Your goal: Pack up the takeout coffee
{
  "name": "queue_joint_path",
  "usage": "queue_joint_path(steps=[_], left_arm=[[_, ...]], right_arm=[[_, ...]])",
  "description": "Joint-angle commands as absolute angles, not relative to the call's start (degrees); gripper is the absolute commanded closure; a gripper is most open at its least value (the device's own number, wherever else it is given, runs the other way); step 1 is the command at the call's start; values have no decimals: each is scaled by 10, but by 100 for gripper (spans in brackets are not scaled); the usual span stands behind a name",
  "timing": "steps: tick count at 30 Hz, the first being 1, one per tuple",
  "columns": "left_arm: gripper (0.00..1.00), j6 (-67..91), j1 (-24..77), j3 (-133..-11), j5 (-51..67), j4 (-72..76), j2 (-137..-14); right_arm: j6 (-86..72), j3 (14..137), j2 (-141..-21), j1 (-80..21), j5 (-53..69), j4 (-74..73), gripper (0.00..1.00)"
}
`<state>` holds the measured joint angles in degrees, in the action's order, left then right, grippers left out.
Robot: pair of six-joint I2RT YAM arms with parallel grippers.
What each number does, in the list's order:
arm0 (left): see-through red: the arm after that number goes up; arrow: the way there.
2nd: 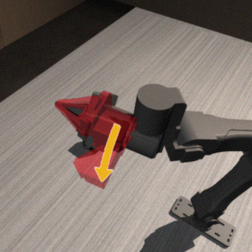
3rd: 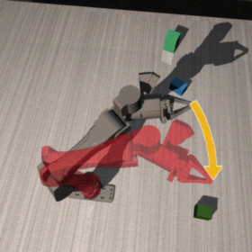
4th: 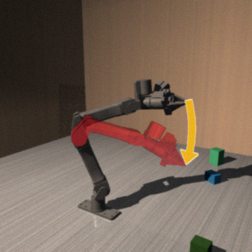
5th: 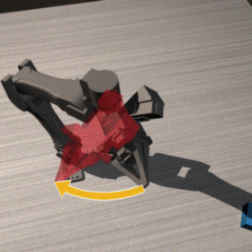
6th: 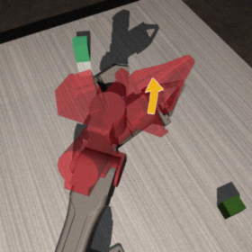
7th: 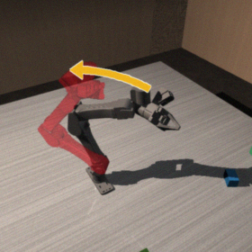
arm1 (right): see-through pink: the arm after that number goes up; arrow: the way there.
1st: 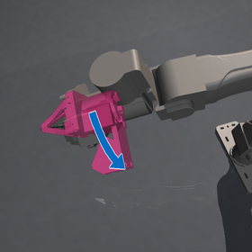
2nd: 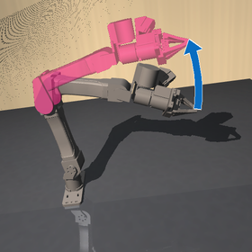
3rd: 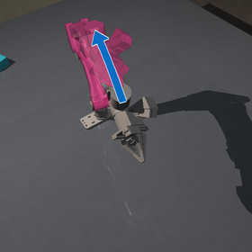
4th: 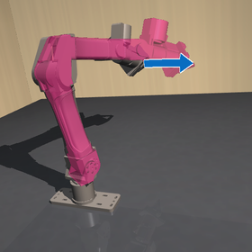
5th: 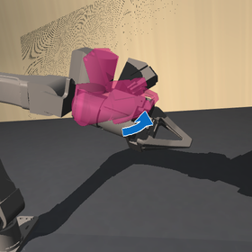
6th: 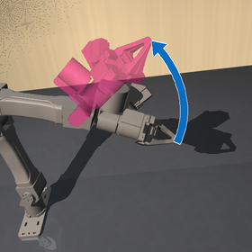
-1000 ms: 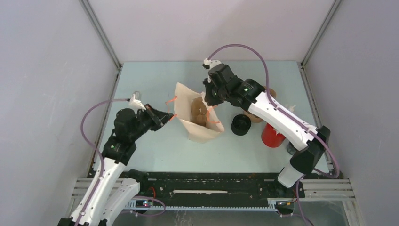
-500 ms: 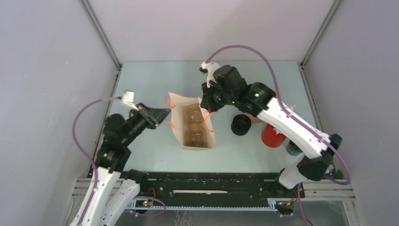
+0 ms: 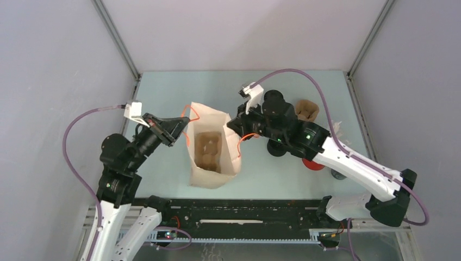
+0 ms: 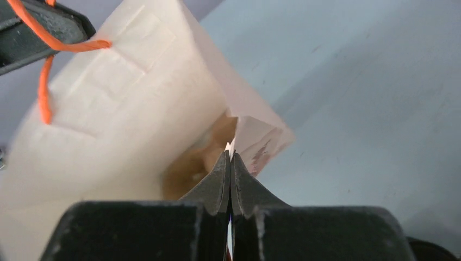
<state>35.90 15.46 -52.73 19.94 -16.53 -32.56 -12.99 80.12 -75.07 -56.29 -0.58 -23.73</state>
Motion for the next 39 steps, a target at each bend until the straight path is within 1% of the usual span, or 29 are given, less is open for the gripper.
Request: queue_joint_path(steps=[1,5,11,22,23,27,30,34,37,39], left_arm=[[100,312,151,-534,225,-110,-300],[100,294,151,-502,226,-81,-274],[100,290,151,-449,220,-60,-266],[100,281,151,-418,194,-71,-261],[100,289,151,-428,163,-95,-266],[100,287,151,-498,109,-200,-317],[100,275,148,-554,117,-261,-371],[100,259,147,-595,146,-275,-397],[100,245,141,-610,181,-274,-415],[100,243,134,-615,215,-270,-429]], right_arm=[[-85,771,-701,-576,-43,-84,100],[-60,725,-682,-601,-73,-4,100],[-31,672,-695,-624,-135,84,100],[-68,669,-730,-624,-161,62,100],[-87,669,-729,-624,-163,51,98],[-130,669,-720,-622,-172,5,89],[-176,669,-707,-611,-161,-61,88],[-210,669,-688,-600,-141,-122,84],[-212,669,-672,-595,-136,-138,73],[-210,673,-661,-591,-119,-143,62]])
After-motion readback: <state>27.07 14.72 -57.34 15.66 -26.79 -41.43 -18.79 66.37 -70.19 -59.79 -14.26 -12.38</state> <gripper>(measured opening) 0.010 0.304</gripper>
